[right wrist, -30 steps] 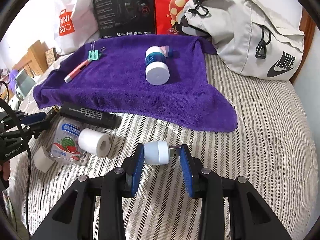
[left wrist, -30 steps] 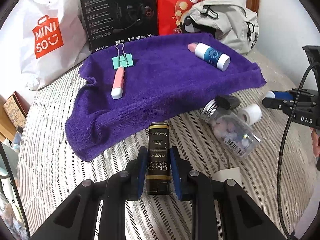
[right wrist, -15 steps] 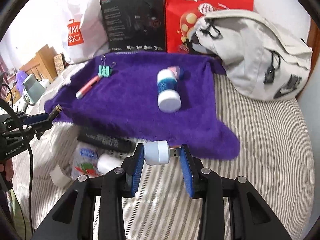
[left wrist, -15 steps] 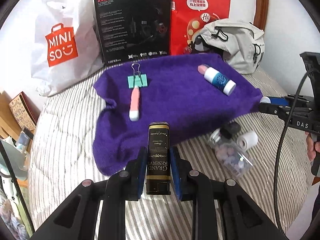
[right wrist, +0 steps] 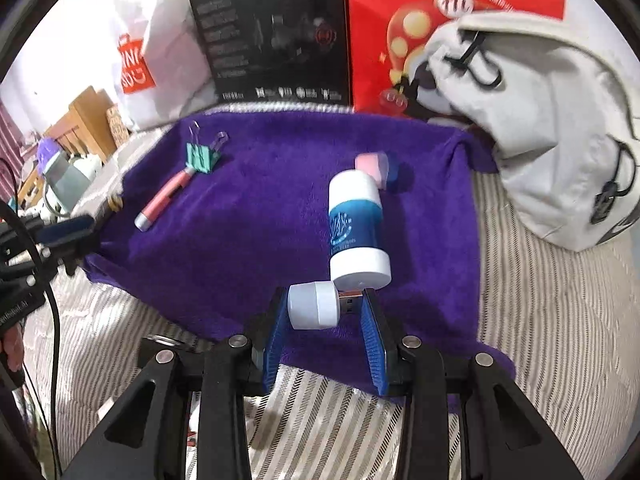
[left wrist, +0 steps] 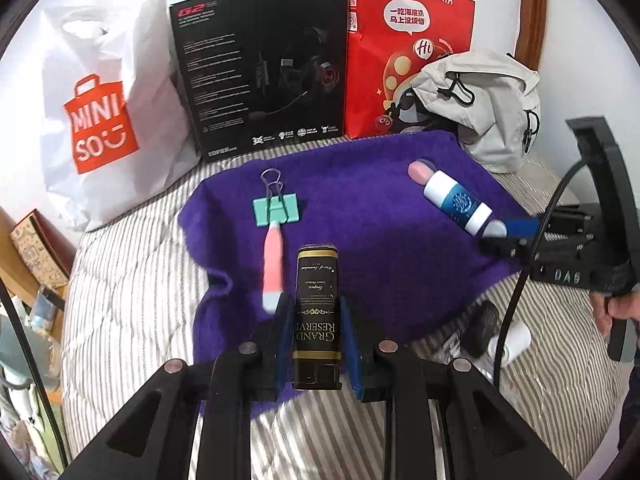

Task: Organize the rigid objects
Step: 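Stand the tube on the towel with left tool while right tool sets the cylinder there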

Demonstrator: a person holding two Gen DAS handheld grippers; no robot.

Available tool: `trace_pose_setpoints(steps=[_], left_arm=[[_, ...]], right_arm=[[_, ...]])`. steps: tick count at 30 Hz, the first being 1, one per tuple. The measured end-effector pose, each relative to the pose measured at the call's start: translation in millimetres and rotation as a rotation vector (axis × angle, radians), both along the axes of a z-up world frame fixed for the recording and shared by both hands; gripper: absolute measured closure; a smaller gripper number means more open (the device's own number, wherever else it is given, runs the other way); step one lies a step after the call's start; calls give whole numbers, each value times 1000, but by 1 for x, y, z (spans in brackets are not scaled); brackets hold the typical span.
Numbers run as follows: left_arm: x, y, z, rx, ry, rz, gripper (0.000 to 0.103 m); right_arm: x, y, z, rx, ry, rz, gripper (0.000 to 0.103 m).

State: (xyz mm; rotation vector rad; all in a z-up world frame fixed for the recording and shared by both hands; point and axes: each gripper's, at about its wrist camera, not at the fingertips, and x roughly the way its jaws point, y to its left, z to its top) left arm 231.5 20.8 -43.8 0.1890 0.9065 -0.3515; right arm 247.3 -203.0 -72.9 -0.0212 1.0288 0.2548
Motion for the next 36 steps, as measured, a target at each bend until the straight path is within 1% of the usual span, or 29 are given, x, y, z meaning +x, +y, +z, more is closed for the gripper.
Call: trace_pose_setpoints(steps=[5, 11, 21, 24, 25, 26, 30, 32, 36], left_arm=[[17, -6, -9, -5, 13, -9, 80], [33, -14, -20, -13, 39, -30, 80], [52, -25, -34, -7, 73, -31, 80], [57, -30, -37, 8, 79, -31, 80], [59, -31, -37, 9, 83, -33, 80], [62, -33, -39, 14, 85, -31, 80], [71, -38, -44, 44, 93, -21, 80], [74, -40, -47, 56, 102, -20, 80], [78, -43, -51, 76, 105, -16, 80]], right_arm=[[10, -3, -13, -25, 58, -14, 67], [21, -7, -18, -54, 96, -15, 67], [25, -8, -20, -47, 97, 23, 65], [23, -10, -19, -45, 102, 33, 59], [23, -11, -19, -49, 104, 25, 53], [23, -14, -19, -56, 107, 11, 49], [21, -19, -16, -34, 115, 25, 48], [20, -21, -13, -34, 117, 24, 45], [12, -26, -6, -22, 104, 21, 44]])
